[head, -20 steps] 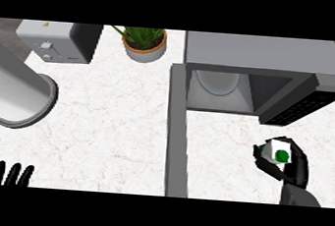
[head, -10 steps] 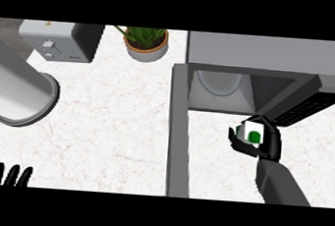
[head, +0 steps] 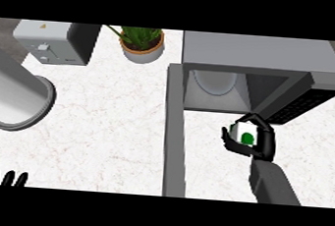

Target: Pick up the milk, place it into the microwave and close the microwave

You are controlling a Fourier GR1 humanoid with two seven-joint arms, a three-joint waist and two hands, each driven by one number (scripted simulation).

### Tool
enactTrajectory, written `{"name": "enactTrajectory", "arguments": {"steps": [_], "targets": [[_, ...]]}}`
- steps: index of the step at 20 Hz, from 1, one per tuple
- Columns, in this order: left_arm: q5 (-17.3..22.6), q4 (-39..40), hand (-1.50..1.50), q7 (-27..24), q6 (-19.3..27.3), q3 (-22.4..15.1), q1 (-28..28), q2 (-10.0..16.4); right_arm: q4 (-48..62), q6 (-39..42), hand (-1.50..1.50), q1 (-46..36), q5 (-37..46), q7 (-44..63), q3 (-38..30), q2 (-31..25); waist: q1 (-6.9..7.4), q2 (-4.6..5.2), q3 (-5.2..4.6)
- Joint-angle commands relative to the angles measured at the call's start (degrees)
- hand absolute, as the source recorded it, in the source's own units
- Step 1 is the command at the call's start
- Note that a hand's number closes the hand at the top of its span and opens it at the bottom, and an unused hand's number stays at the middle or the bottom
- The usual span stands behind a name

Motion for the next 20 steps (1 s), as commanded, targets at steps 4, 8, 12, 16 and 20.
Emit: {"name": "enactTrajectory", "arguments": {"steps": [4,8,12,16,20], "targets": [[5.6,-0.7,-1.5,3.1,-2.8,3.5,-0.1,3.1,-20.4,0.1,1.5,13.9,-1.9,4.7,8.8,1.6,-0.95,-0.3,-0.09],[1.9,-0.7,-1.5,0.0,-3.0,0.3,2.6,0.7,-36.5,0.1,1.5,20.7,1.2,17.7,12.4,0.6,-1.12,-0.43,-0.16],[2.3,-3.6,-1.5,0.8,-2.4,0.8,3.9,0.9,-50.4,5.7,1.5,28.9,-1.8,22.6,14.9,-0.2,-0.7,-0.18,-0.07],[1.4,-5.8,-1.5,2.8,0.3,-1.3,4.2,-1.0,-55.7,6.3,1.5,32.2,-8.5,25.0,22.6,1.6,-0.28,-0.07,0.01],[0.9,0.3,-1.5,-1.4,-2.1,0.9,2.9,-0.3,-61.9,5.8,1.5,34.2,-10.9,28.5,25.6,1.6,-0.06,0.04,-0.01]]}}
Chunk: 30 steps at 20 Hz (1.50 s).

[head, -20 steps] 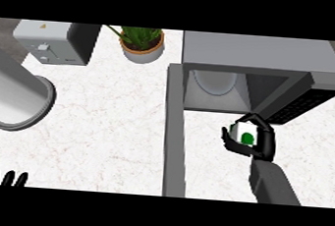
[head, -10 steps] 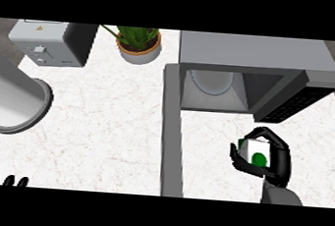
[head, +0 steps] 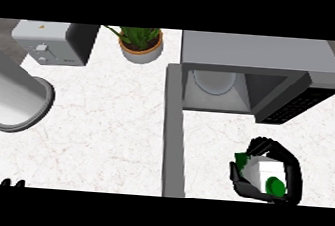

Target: Pick up the milk, place it into the microwave and close the microwave

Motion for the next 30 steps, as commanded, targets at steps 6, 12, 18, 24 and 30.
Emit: {"name": "enactTrajectory", "arguments": {"steps": [6,12,18,24,30], "targets": [[1.0,0.5,-1.5,1.0,-1.0,1.3,-0.4,0.0,-2.7,-13.0,1.5,-5.4,3.2,5.3,9.2,0.2,0.69,0.23,0.04],[2.2,0.3,-1.5,1.4,-0.8,2.6,-0.3,0.4,11.7,-15.9,1.5,-20.2,2.3,7.3,4.5,0.2,1.18,0.38,0.08],[5.1,0.8,-1.5,1.7,-3.3,5.8,-1.2,2.6,24.2,-22.4,1.5,-30.6,4.6,9.7,3.1,0.2,1.54,0.49,0.07],[3.9,0.6,-1.5,3.4,-2.4,5.3,-1.5,0.7,40.7,-24.9,1.5,-38.1,-3.8,1.7,3.6,0.2,1.7,0.55,0.11],[0.4,6.2,-1.5,-1.8,-5.3,4.7,-1.8,0.0,58.7,-26.3,1.5,-48.3,-2.9,-3.7,-3.4,0.2,2.92,0.96,0.12]]}}
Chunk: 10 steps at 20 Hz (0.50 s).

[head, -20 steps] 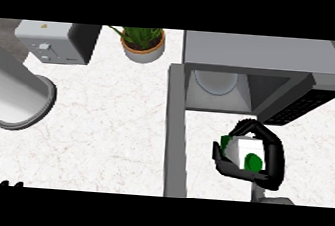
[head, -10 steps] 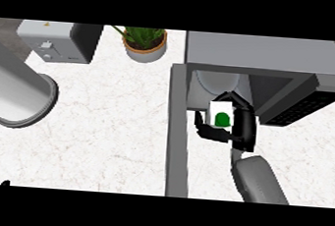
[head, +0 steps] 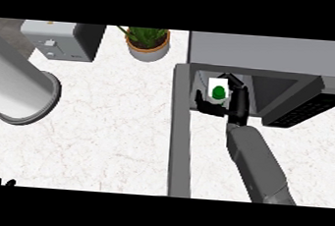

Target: Pick up the milk, place it into the microwave and close the microwave

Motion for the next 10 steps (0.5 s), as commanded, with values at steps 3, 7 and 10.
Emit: {"name": "enactTrajectory", "arguments": {"steps": [3,7,10], "targets": [[1.9,-0.5,-1.5,1.2,-0.1,2.8,-1.4,1.5,15.0,-1.2,1.5,-7.6,1.4,-5.5,-4.6,-4.4,0.93,0.67,0.06],[0.5,1.5,-1.5,1.9,-0.8,0.3,-3.0,1.0,22.1,-4.3,1.5,-12.0,3.0,-6.6,-5.0,-4.0,1.91,1.11,0.09],[1.6,1.6,-1.5,1.2,-1.3,2.6,-3.4,2.0,24.7,-1.8,1.5,-13.3,2.9,-7.6,-6.1,-8.1,2.38,1.33,0.13]]}}
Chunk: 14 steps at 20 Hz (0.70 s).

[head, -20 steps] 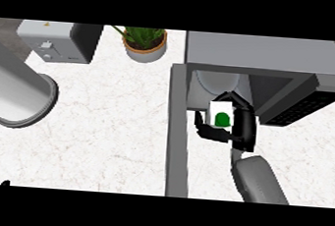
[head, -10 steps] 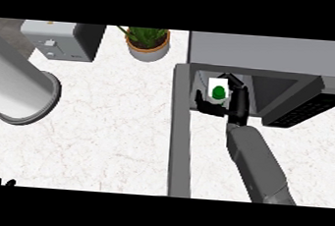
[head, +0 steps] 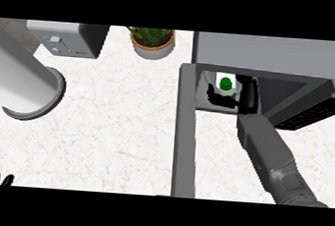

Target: Pick up the milk, place it into the microwave and close the microwave

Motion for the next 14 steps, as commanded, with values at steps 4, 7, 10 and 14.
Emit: {"name": "enactTrajectory", "arguments": {"steps": [4,7,10,14], "targets": [[-1.0,-0.7,-1.5,0.5,-0.9,-1.9,0.5,-0.4,8.0,-2.4,1.5,-4.2,3.0,-2.4,0.1,-3.9,1.6,0.65,0.08],[0.2,0.5,-1.5,-1.0,-2.6,-0.1,0.8,0.8,8.3,-6.8,1.5,-5.3,3.4,-4.4,-0.3,-4.0,2.75,0.95,0.08],[-2.3,1.0,-1.5,-0.9,-1.4,-2.5,-1.1,-0.9,9.1,-7.8,1.5,-5.3,4.4,-6.6,0.1,-5.0,2.68,1.31,0.15],[0.1,0.4,-1.5,-0.1,-1.6,-0.5,-1.2,0.3,9.6,-8.1,1.5,-9.2,3.5,-4.6,-1.4,-6.2,3.65,1.51,0.17]]}}
